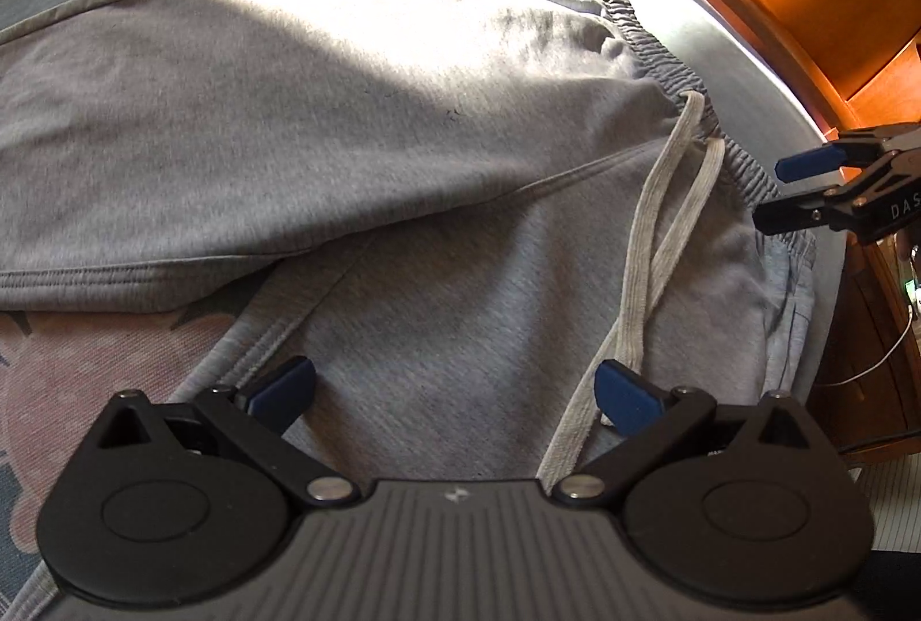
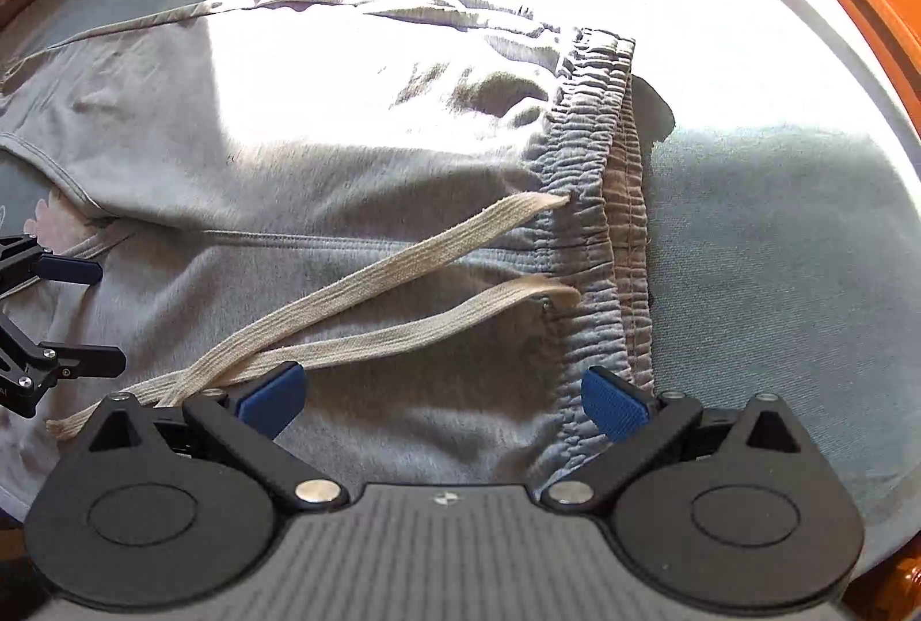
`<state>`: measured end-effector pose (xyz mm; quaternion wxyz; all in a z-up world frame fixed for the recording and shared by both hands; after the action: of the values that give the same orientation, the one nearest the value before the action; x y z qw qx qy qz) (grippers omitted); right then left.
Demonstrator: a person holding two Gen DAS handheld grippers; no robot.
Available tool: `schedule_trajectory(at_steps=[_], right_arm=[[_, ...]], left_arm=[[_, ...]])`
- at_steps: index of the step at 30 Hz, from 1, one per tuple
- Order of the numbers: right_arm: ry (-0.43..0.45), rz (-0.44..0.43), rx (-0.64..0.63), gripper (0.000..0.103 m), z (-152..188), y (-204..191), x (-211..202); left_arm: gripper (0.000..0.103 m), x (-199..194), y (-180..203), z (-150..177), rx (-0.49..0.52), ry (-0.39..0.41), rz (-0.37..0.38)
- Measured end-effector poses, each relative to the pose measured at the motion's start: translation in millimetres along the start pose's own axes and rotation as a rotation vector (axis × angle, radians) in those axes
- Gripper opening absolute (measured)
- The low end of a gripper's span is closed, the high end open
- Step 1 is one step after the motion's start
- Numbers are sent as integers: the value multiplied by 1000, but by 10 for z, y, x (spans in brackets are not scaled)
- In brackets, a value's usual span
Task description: Fold clothes
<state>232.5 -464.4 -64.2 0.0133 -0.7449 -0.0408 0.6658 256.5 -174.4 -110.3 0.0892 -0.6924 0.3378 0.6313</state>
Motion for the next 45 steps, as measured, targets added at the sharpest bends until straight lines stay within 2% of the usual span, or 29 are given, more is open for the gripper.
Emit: schedule_trajectory(at_steps=[6, 10, 13, 16, 18, 20, 24, 30, 36, 37, 39, 45], right_arm=[[73, 45, -93, 103, -503, 335, -131], [105, 28, -157, 103, -902, 515, -105], [125, 11, -204, 103, -1196, 631, -78], [125, -6, -258, 93, -1465, 704, -22], [117, -16, -295, 85, -1651, 750, 24], [107, -27, -332, 81, -1826, 791, 85], [75, -53, -408, 64, -2105, 843, 272], [3, -104, -539, 59, -2320, 877, 566], [-35, -167, -595, 51, -2370, 917, 672], [-35, -177, -602, 48, -2366, 915, 670], [-38, -200, -617, 29, -2356, 903, 662], [-10, -219, -632, 15, -2333, 894, 566]], left_arm=[[102, 24, 36, 4, 16, 6, -26], [102, 46, 93, -17, 80, -28, -60], [102, 43, 139, -79, 126, -83, -83], [102, -57, 126, -176, 124, -96, -46], [102, -168, 89, -262, 112, -74, -18], [102, -295, 34, -404, 111, -41, -10], [102, -394, -83, -751, 154, 19, -47], [102, -318, -174, -1390, 265, 50, -43], [102, -178, -58, -1995, 447, 73, -74], [102, -139, -24, -2107, 480, 75, -77], [102, -67, 33, -2295, 524, 81, -83], [102, 167, 221, -2777, 634, 60, -55]])
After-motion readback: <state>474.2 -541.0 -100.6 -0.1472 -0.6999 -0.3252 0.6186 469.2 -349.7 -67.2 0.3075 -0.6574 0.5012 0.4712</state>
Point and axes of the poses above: each gripper's, at about its wrist camera, not at the fingertips, and x roughly the way its jaws point, y to its right, z to its underside, the point moved 2 cm from there along x, roughly the way its jaws point, and after that the axes turned 13 degrees about -y, right-handed, at the moved point
